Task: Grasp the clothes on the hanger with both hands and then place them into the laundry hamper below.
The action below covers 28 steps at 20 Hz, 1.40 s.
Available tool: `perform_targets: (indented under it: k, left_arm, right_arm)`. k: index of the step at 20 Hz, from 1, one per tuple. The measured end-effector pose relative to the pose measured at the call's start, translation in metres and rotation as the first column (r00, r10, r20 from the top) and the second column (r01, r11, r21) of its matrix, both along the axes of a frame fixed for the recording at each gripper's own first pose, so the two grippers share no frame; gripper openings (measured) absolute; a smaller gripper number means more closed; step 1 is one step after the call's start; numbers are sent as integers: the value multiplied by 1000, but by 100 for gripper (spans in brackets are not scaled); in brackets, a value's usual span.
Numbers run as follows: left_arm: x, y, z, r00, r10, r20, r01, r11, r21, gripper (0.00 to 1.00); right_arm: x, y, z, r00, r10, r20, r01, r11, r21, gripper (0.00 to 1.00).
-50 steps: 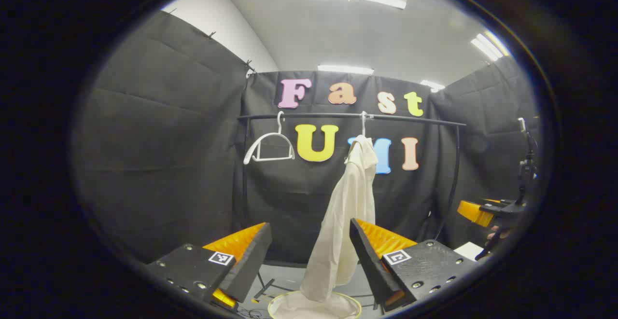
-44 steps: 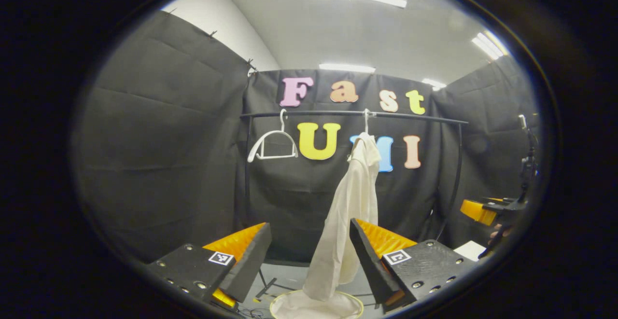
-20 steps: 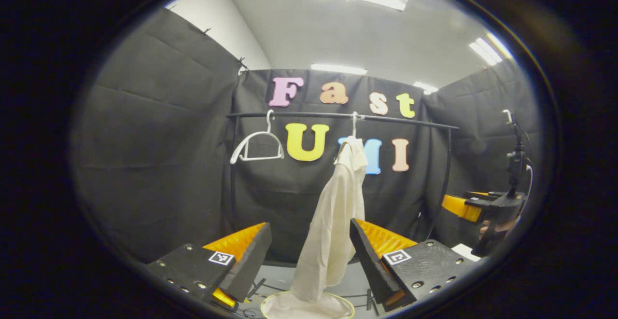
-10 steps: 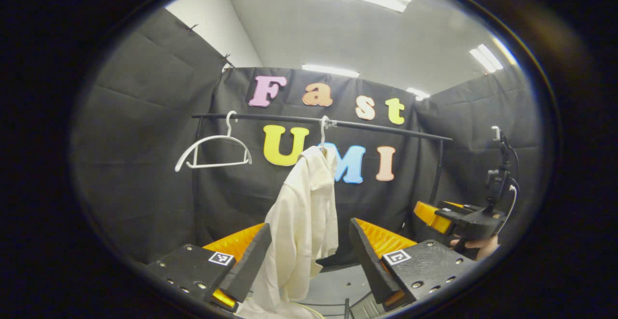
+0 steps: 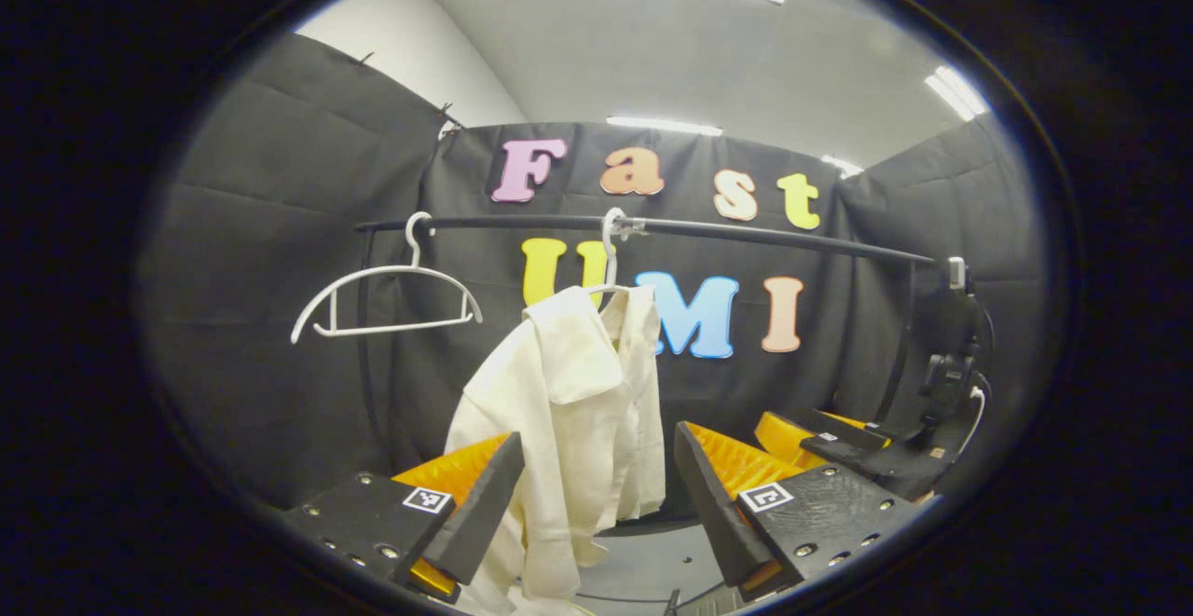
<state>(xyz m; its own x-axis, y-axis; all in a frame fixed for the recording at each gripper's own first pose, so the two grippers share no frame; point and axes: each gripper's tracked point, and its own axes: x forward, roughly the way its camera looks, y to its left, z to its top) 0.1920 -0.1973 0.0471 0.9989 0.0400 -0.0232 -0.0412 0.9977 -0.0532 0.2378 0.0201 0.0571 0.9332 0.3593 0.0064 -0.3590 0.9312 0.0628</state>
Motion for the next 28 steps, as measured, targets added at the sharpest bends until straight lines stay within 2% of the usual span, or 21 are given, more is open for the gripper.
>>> perform_targets:
  k: [4,8,12,15,17,19,24,28]
  left_arm:
    - [30,7,3,992,123,2,-123,992,10,95]
    - [53,20,3,974,225,-1,-225,974,-3,95]
    - [72,30,2,959,282,-14,-282,959,-23,95]
    - [84,45,-2,936,349,-35,-350,936,-29,96]
    - [95,45,-9,929,364,-61,-367,930,-34,95]
    - [99,32,-7,940,337,-58,-340,939,-48,95]
    - [104,19,-34,938,331,-109,-337,940,-45,96]
    - [112,29,-35,915,389,-103,-393,920,-16,94]
  right_arm:
    - [37,40,3,991,130,-17,-129,991,41,98]
    - [66,71,-2,974,224,-26,-223,974,41,98]
    - [91,101,1,959,281,-35,-278,958,66,98]
    - [105,123,2,947,320,-37,-316,946,76,98]
    - [113,134,-4,940,338,-45,-336,940,59,98]
    - [116,139,-9,937,347,-49,-345,938,45,98]
    - [129,144,-25,937,341,-78,-339,940,45,98]
    - [138,144,-34,938,332,-99,-330,943,41,98]
